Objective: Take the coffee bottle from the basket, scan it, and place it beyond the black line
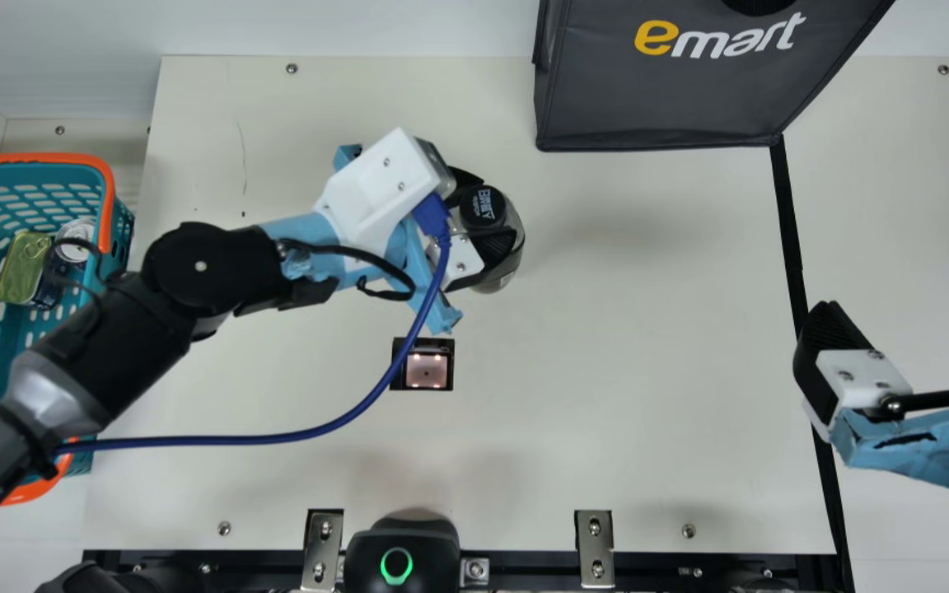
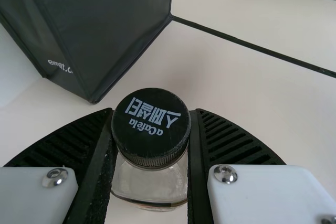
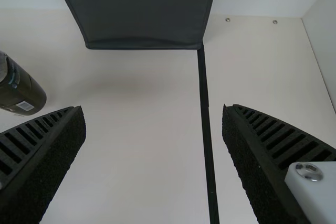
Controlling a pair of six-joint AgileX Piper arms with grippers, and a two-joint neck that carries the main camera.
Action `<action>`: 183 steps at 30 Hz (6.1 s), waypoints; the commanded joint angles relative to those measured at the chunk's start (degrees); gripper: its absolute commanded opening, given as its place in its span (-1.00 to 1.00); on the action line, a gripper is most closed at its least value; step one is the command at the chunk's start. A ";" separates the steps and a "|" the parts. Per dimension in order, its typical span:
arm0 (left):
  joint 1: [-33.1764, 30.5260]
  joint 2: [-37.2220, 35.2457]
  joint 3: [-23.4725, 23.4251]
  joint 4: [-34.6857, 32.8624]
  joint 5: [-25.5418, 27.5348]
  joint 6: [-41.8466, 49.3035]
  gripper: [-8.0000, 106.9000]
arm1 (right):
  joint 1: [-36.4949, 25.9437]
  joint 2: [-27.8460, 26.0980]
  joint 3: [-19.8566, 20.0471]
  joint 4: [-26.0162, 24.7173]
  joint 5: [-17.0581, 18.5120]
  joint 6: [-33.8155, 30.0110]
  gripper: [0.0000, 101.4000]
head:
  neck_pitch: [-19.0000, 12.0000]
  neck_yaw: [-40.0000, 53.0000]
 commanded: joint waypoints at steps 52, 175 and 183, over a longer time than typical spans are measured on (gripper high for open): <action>-8.28 9.90 -1.08 -19.26 -8.39 18.71 -0.68 | 0.00 0.00 0.00 0.00 0.00 0.00 0.79 | -1.57 0.09; 15.10 -15.72 16.30 41.37 -18.44 -55.53 0.71 | 0.00 0.00 0.00 0.00 0.00 0.00 0.79 | -1.57 0.09; 18.41 -18.75 16.34 46.86 -13.00 -60.47 0.71 | 0.00 0.00 0.00 0.00 0.00 0.00 0.79 | -1.57 0.09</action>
